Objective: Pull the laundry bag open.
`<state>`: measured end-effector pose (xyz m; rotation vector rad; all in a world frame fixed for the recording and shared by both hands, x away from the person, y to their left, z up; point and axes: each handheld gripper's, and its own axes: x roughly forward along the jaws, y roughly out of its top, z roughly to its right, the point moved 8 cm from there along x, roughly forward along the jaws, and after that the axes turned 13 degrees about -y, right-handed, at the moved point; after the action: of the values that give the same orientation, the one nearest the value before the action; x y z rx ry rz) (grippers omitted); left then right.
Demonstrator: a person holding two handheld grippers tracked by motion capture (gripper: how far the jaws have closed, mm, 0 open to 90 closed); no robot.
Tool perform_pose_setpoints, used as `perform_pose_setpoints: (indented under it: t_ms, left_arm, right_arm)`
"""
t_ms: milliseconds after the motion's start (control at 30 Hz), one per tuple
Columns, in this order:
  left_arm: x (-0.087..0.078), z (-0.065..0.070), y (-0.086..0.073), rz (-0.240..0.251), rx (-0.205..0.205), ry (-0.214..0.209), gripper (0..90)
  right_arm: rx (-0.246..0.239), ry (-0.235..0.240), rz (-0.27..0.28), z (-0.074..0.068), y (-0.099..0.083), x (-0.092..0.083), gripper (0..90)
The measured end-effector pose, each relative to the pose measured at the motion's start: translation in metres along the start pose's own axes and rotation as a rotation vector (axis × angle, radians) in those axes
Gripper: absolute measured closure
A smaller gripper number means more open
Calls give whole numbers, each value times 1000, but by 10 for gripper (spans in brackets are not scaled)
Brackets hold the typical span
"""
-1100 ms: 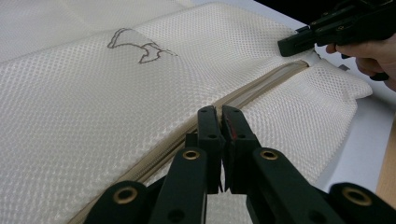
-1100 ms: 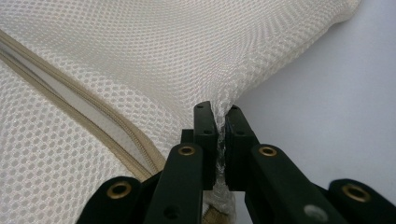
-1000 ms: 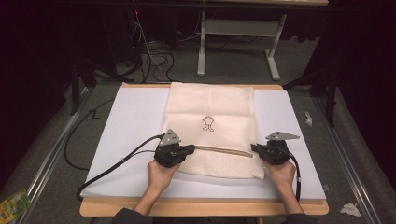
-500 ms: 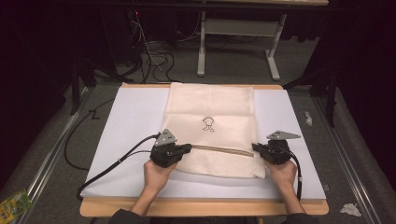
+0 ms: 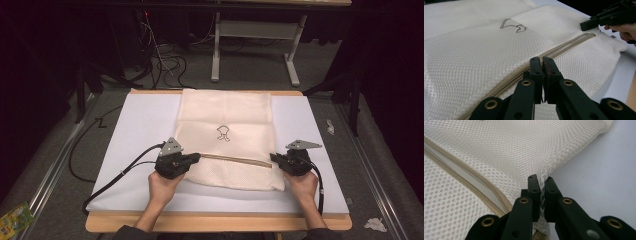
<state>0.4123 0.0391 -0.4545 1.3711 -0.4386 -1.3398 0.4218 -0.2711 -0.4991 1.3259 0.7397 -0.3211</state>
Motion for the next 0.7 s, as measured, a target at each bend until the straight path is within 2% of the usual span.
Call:
perform_pose_setpoints:
  t_ms: [33,167,267,700]
  left_arm:
    - [-1,0,-1,-2,6,9,872]
    - [-8,-4,-2,18,-14,11,872]
    - [-14,-7,-3,15,-6,38,872]
    - [-19,-8,-4,5,4,44,872]
  right_arm:
    - [-2,-4,-1,1,0,0,871]
    - [3,-4,-7,3,-1,0,871]
    - [2,-9,-6,4,-1,0,871]
    - [-7,-4,0,2,2,-1,871]
